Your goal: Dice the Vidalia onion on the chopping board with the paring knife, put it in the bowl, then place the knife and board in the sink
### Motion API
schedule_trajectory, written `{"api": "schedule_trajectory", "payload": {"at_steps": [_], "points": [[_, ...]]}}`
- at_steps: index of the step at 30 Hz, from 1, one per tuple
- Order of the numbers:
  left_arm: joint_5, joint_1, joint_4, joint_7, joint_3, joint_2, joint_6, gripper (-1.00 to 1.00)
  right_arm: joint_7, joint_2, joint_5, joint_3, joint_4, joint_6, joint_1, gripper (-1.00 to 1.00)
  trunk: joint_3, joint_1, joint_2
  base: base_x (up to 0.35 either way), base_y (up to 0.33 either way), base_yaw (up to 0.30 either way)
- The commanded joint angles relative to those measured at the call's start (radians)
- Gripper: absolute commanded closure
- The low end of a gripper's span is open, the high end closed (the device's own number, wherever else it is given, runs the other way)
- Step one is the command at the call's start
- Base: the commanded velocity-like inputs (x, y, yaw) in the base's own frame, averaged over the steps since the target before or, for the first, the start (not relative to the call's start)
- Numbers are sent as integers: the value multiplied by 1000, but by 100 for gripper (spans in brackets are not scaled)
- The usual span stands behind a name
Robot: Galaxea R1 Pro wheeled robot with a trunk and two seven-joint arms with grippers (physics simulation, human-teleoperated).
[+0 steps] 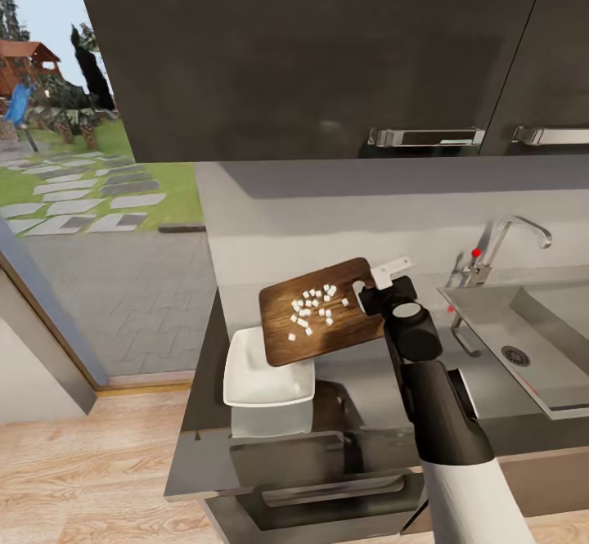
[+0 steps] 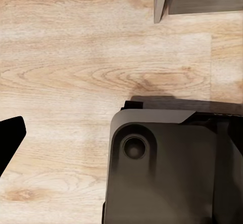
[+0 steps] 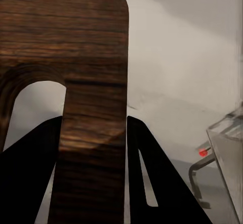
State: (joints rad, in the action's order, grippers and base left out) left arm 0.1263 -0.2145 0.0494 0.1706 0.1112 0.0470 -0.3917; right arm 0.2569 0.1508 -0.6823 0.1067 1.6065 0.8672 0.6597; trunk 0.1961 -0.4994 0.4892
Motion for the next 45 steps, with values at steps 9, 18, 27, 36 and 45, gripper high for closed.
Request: {"api": "schedule_trajectory", "payload": {"at_steps": [9, 18, 27, 36, 45], "points": [[10, -2, 4, 1, 9, 2, -7, -100, 7, 24, -61, 45, 1, 4, 5, 100, 2, 0, 2, 0, 0, 0], [9, -2, 4, 1, 10, 3, -7, -100, 10, 24, -147, 62, 1, 4, 6, 100, 2, 0, 2, 0, 0, 0], [9, -2, 4, 1, 10, 3, -7, -100, 8, 24, -156, 62, 1, 4, 9, 100, 2, 0, 2, 0, 0, 0], [9, -2, 4, 1, 10, 3, -7, -100, 11, 24, -243, 63, 1, 3, 32, 100, 2, 0, 2, 0, 0, 0], [9, -2, 5, 1, 10, 4, -7, -100, 18, 24, -235, 58, 1, 2, 49, 100, 2, 0, 2, 0, 0, 0]]}}
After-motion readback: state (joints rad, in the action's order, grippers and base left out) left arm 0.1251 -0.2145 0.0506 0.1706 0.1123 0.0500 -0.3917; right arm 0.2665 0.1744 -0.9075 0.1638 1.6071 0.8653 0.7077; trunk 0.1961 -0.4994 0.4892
